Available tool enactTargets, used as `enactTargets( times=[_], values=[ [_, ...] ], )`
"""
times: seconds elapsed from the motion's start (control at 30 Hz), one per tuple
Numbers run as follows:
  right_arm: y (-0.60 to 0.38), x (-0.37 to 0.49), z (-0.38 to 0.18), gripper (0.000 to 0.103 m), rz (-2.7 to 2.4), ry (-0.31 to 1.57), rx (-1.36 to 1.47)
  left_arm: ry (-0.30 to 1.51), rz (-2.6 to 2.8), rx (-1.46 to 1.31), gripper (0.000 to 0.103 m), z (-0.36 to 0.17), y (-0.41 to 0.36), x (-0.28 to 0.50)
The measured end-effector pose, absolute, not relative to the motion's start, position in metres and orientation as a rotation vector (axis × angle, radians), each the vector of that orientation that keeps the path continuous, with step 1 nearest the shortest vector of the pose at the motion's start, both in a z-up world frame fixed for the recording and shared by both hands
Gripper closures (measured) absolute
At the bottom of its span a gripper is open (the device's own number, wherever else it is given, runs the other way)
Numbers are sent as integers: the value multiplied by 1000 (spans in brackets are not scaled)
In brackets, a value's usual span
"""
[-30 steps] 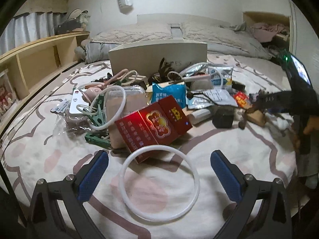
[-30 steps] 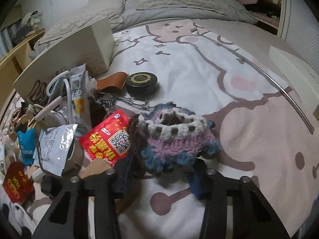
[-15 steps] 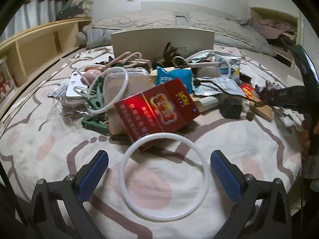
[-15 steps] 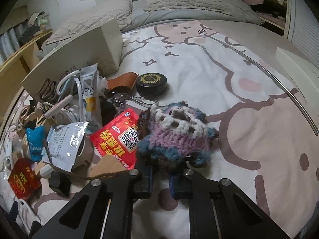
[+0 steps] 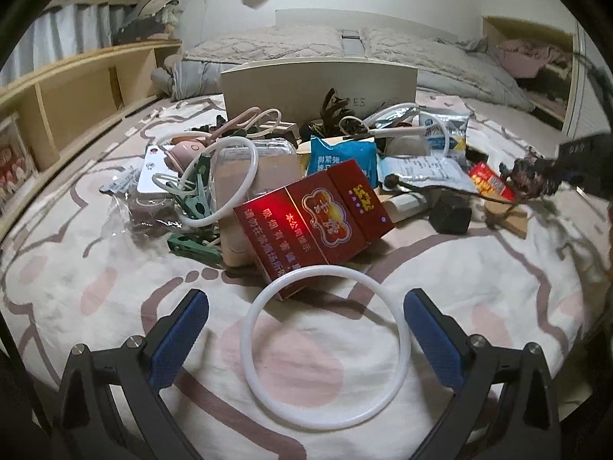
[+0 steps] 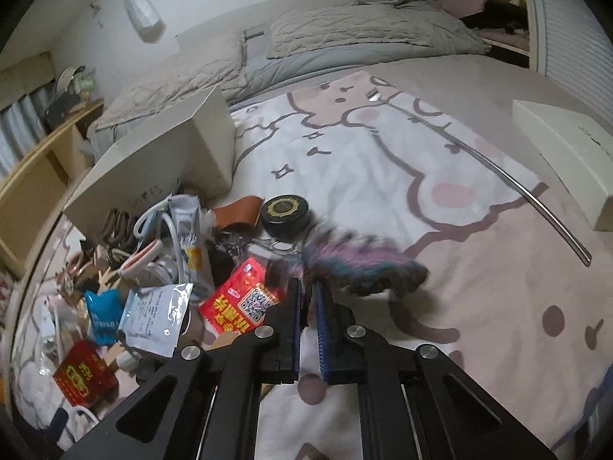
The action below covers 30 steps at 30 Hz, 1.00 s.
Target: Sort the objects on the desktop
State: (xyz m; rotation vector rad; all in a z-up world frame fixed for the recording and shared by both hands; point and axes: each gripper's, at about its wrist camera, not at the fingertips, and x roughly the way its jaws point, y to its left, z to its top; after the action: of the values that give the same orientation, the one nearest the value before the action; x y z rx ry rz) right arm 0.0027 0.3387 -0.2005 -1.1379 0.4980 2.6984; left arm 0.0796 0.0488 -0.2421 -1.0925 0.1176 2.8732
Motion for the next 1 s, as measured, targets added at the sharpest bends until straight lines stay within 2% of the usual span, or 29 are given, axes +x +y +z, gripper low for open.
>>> enactTargets(
  times=[0.17, 0.33, 0.4, 0.5, 0.63, 0.87, 1.0],
  values=[
    [342, 5, -196, 95, 2707, 511, -1132, 149, 2855, -1109, 9, -244, 50, 80],
    [335, 5, -192, 95, 2725, 469, -1128, 158, 2825, -1124, 31, -244, 53, 81],
    [334, 6, -192, 95, 2730, 455, -1128, 157, 2824, -1113, 35, -242, 53, 82],
    [332, 6, -191, 95, 2734, 446, -1130, 135, 2817, -1097, 50, -237, 51, 82],
    [332, 7, -191, 95, 2733, 446, -1131, 88, 2812, -1092, 63, -233, 47, 79],
    [331, 6, -191, 95, 2734, 438, -1139, 43, 2838, -1100, 65, -230, 39, 74],
    [331, 6, -192, 95, 2732, 429, -1145, 15, 2863, -1120, 47, -231, 30, 73]
  ],
)
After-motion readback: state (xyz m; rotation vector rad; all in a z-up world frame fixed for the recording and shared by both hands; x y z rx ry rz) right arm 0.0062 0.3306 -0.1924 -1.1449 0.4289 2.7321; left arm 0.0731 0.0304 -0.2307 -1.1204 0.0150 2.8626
